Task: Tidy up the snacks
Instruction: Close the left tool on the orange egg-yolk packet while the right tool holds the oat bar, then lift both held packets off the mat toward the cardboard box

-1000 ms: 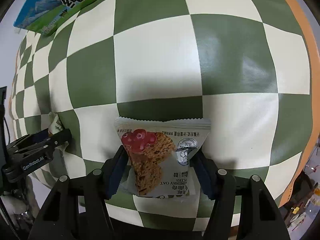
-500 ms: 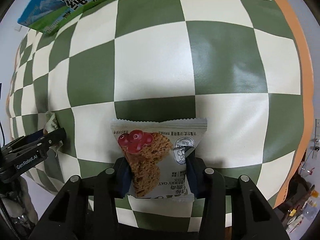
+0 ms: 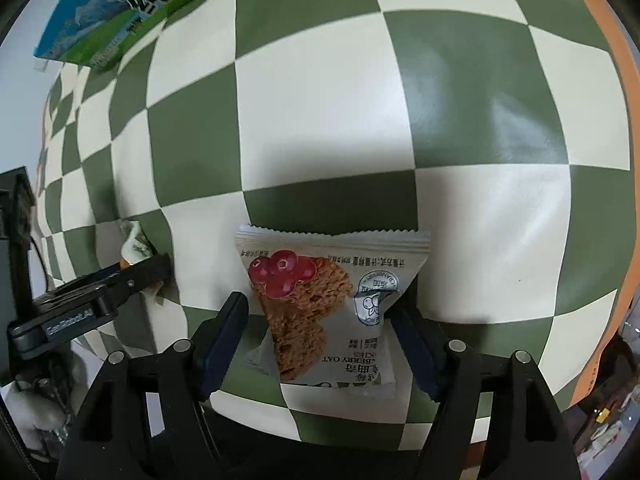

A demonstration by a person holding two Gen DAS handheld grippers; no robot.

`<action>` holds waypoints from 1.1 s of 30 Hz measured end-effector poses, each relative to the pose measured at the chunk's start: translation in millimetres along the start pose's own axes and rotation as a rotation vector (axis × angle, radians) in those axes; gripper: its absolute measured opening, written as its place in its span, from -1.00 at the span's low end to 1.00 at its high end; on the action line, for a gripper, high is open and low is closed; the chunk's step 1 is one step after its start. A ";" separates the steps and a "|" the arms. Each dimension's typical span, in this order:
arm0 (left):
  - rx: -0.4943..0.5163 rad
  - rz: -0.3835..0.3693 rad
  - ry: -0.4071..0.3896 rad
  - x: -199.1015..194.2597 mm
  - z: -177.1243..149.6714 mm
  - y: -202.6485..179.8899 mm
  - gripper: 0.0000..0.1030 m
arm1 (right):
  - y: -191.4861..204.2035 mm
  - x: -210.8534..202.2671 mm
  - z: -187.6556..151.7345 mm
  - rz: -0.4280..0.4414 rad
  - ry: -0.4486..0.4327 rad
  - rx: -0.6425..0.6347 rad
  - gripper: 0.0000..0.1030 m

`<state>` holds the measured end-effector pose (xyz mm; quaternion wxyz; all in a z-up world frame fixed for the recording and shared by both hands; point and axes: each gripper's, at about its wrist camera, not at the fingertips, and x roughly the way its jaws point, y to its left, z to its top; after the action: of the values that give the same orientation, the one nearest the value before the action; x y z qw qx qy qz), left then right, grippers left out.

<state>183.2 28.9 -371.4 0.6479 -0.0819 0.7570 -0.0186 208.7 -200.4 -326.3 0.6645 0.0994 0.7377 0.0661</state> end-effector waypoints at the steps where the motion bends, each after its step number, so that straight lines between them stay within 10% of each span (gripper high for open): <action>1: -0.006 0.005 -0.007 0.0 0.0 -2.2 0.13 | -0.6 7.9 -6.2 -0.007 -0.007 0.002 0.47; 7: -0.024 0.030 -0.037 -7.6 -8.9 -11.9 0.11 | -3.2 3.5 -8.3 -0.056 -0.051 0.012 -0.06; 9: -0.018 0.026 -0.038 -11.9 -11.0 -14.7 -0.17 | -4.4 -2.1 -10.0 -0.050 -0.062 0.012 -0.08; 28: 0.001 -0.048 -0.136 -81.3 1.7 -19.5 -0.19 | -12.9 -104.0 -11.5 0.089 -0.225 -0.020 -0.09; 33: -0.010 -0.078 -0.006 -47.8 22.2 -13.6 -0.13 | -4.3 -101.2 5.0 0.069 -0.227 -0.035 -0.09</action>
<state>213.5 24.3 -326.3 0.6486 -0.1146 0.7514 -0.0400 223.2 -228.5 -229.9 0.7428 0.1201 0.6524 0.0899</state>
